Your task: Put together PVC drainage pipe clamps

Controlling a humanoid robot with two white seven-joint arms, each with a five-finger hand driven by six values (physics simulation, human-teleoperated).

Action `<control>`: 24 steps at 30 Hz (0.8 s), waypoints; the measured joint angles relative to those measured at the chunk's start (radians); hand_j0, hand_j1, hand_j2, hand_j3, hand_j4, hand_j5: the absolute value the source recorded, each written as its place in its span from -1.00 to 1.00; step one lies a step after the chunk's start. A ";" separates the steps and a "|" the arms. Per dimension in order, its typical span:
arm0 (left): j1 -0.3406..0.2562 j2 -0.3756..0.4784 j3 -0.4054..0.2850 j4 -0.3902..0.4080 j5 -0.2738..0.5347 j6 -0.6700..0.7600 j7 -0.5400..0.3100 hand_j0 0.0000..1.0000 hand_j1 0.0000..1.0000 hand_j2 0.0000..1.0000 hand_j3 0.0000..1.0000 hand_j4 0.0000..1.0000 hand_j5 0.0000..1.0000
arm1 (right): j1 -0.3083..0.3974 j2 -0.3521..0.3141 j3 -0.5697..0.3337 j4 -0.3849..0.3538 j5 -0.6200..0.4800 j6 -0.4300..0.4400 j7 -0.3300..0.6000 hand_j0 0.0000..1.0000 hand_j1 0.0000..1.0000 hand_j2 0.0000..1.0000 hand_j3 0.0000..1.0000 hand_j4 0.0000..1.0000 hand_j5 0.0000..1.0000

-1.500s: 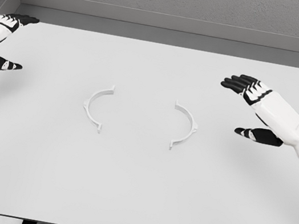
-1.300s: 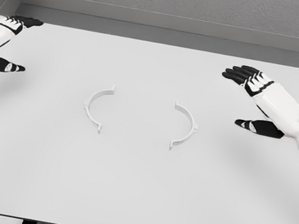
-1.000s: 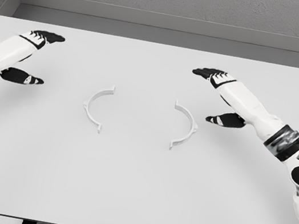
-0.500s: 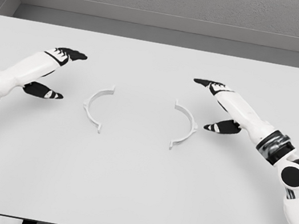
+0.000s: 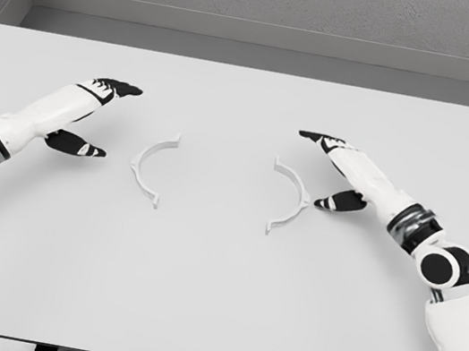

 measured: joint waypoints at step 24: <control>-0.025 -0.021 -0.029 0.027 0.000 0.000 0.000 1.00 1.00 1.00 1.00 1.00 1.00 | -0.006 0.034 0.005 -0.015 0.014 0.010 0.002 1.00 1.00 1.00 1.00 1.00 1.00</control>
